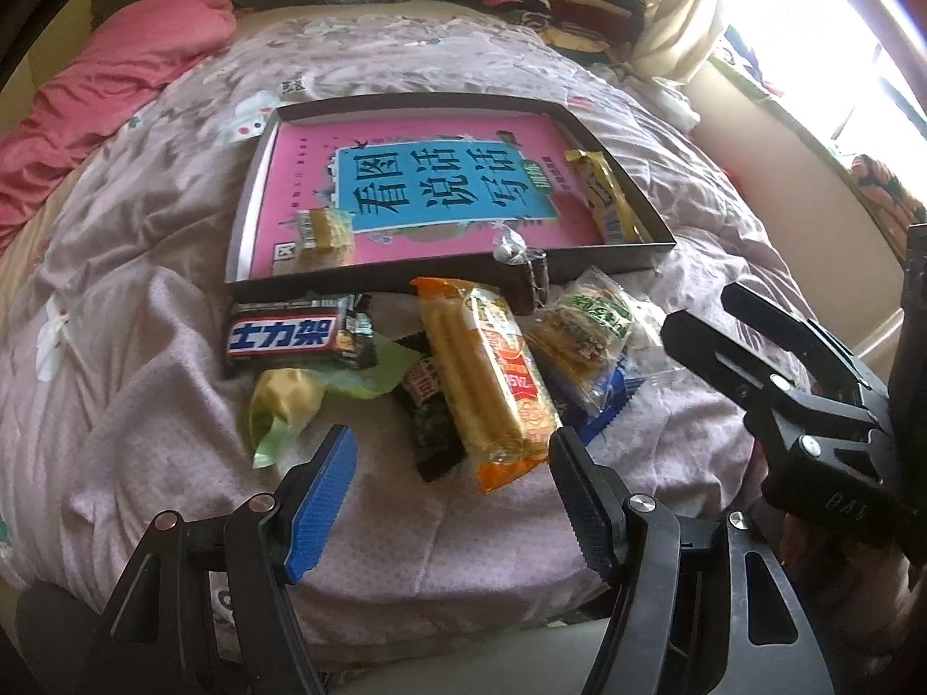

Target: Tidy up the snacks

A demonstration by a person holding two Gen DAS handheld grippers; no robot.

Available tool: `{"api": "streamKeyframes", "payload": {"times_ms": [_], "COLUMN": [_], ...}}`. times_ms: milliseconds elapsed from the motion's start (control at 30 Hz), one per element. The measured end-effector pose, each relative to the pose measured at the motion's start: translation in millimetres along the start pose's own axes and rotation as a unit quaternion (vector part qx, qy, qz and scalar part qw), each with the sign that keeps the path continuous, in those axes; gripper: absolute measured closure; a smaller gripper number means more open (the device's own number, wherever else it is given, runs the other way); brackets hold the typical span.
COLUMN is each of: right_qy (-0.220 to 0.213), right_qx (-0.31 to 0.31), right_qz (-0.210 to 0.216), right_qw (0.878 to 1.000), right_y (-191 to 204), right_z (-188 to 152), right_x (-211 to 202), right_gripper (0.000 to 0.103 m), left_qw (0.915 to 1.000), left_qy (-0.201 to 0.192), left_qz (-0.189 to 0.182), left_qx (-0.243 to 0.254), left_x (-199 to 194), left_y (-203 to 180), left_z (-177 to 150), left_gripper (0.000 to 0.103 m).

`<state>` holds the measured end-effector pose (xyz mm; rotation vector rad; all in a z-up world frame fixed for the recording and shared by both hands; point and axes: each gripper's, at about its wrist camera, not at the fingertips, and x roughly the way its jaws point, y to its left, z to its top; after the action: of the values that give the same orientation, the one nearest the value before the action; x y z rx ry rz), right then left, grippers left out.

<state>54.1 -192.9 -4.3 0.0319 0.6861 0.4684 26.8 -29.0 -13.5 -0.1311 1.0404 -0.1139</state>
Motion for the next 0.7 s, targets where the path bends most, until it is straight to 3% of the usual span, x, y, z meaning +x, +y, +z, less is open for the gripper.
{"api": "streamKeyframes", "payload": {"times_ms": [700], "right_qy": [0.025], "right_qx": [0.013], "right_qz": [0.009], "right_qw": [1.0], "right_y": [-12.9], "right_z": [0.3], "right_x": [12.7], "right_gripper": [0.015], "left_qw": [0.9985], "left_qy": [0.036], "left_qz": [0.01], "left_qx": [0.041], "left_x": [36.3], "left_y": [-26.6], "left_z": [15.8], "left_gripper": [0.033]}}
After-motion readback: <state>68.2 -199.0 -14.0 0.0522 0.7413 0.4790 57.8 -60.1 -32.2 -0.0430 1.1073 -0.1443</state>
